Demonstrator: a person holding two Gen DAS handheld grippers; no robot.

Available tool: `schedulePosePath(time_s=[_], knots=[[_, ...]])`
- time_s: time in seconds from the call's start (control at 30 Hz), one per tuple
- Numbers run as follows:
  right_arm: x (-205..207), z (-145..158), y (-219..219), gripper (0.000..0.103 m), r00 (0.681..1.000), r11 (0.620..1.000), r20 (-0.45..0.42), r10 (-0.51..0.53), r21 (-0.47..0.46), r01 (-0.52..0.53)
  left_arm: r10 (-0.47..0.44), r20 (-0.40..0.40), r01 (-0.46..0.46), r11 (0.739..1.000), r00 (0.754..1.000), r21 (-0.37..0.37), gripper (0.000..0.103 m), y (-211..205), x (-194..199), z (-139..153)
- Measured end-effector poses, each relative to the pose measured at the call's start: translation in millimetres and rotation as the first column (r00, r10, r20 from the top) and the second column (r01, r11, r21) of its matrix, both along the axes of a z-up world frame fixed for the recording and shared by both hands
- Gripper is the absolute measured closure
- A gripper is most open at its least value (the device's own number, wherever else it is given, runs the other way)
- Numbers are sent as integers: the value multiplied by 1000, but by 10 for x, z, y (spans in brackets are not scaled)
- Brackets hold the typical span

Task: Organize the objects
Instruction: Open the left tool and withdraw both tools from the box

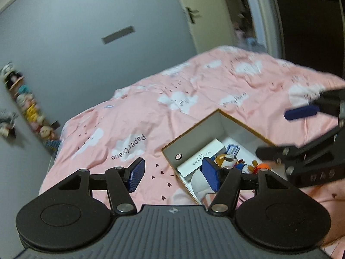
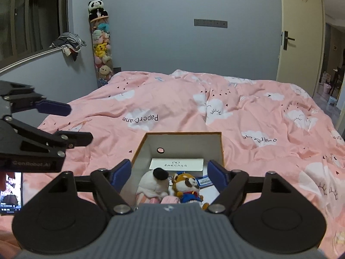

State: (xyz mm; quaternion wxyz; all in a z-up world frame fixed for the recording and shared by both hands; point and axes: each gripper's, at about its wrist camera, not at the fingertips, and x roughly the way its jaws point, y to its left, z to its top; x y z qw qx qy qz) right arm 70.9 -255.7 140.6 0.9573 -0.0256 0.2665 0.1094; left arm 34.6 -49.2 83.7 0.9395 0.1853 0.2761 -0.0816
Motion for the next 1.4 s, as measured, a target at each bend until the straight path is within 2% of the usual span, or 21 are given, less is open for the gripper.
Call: schedulePosePath(time_s=[0.13,0.3,0.4,0.57,0.73,0.9,1.4], knots=[[-216,-198,99,20,1000,999,-13,-10,-33,9,63,14,-62,996,998,-60,31,73,-226,-182],[-372,-481,191,20,999,996,-31,-42,-78,39,164,-82,-175,973,983,-153,31,236,-317,-465],[-387,-592,239,17,998,997,-44,-39,-66,36,172,-138,-195,965,975,-176,31,265,-319,-596],[-402,-712,367,17,999,991,-9,-48,-126,46,197,-138,-218,963,971,-159,32,251,-401,-761],[-352,-852,306,15,996,994,-65,-64,-93,57,190,-205,-232,951,960,-203,32,303,-363,-916],[-316,-928,350,13,994,992,-98,-58,-114,47,204,-239,-245,957,949,-156,32,250,-341,-1029],[-295,-987,319,13,990,994,-130,-58,-102,45,199,-255,-241,959,946,-148,32,232,-336,-1054]])
